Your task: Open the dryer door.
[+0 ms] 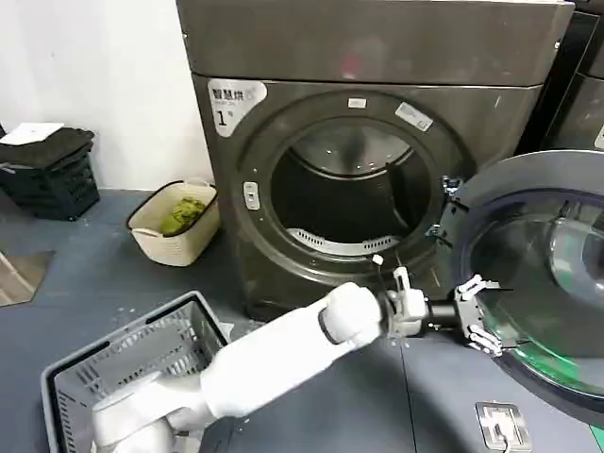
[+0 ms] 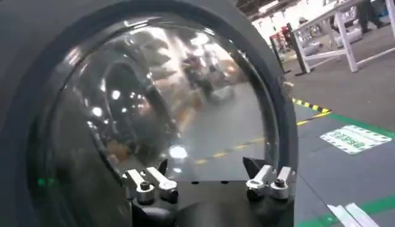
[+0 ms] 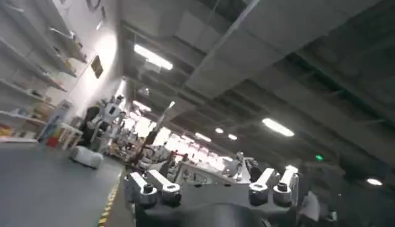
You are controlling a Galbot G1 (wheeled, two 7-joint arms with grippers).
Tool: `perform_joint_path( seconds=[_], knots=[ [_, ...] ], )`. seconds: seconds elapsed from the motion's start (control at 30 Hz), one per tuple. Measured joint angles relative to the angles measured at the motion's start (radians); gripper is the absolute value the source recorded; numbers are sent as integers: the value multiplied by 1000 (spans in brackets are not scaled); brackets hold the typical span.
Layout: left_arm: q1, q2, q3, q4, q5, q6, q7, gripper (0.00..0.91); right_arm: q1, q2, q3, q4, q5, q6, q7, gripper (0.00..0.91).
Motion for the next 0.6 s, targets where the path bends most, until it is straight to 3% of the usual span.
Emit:
perform_joint_path(
  seconds=[0.6],
  knots=[
    [170, 337, -135, -319, -8, 38, 14, 907, 90, -94, -81, -3, -73, -24, -35, 907]
  ],
)
